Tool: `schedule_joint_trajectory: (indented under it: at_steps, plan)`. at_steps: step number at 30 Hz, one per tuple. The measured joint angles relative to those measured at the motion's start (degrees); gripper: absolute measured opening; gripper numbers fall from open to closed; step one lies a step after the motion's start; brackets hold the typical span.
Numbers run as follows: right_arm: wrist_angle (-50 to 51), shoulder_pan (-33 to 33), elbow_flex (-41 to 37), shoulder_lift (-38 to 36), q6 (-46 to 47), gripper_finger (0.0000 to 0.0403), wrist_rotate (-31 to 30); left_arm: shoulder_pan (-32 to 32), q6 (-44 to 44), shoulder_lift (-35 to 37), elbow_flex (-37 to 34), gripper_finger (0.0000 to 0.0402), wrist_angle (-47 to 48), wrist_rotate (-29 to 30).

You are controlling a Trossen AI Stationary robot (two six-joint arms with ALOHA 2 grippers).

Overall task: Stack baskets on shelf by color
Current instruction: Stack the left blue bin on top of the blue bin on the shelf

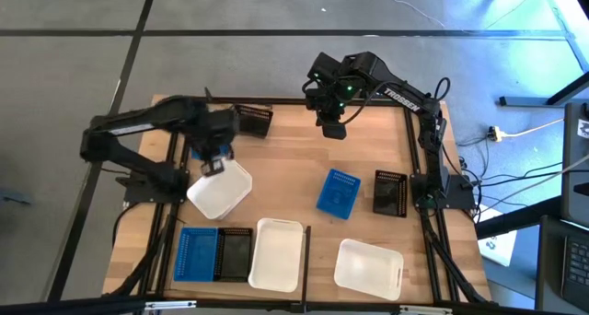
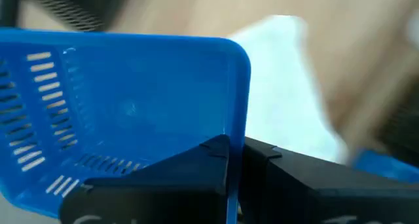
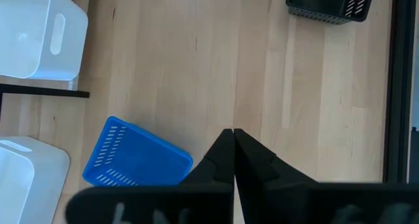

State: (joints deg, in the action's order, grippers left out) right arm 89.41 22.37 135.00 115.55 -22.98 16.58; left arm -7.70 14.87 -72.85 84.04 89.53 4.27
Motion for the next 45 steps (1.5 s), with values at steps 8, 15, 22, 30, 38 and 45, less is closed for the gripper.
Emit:
schedule_joint_trajectory:
  at_steps: [8, 15, 22, 30, 38, 45]
  plan:
    - [0.0, 0.0, 0.0, 0.0, 0.1, 0.0, 0.0, 18.8, 15.3, 3.1, 4.2, 0.0, 0.4, -6.8]
    - [-0.1, 0.0, 0.0, 0.0, 0.7, 0.0, 0.0, 33.1, 26.3, 0.7, 4.8, 0.0, -11.9, -15.6]
    - [-1.0, 0.0, 0.0, 0.0, 1.7, 0.0, 0.0, 44.9, 37.2, -4.1, 4.8, 0.0, -18.1, -18.5]
    - [-2.8, 0.0, 0.0, 0.0, 3.4, 0.0, 0.0, 52.3, 41.4, -9.2, 4.8, 0.0, -19.4, -22.1]
    - [-3.1, 0.0, 0.0, 0.0, 3.9, 0.0, 0.0, 52.8, 37.7, -12.9, 4.8, 0.0, -19.3, -21.9]
    - [-3.0, 0.0, 0.0, 0.0, 3.9, 0.0, 0.0, 52.7, 37.2, -14.2, 4.7, 0.0, -16.9, -23.1]
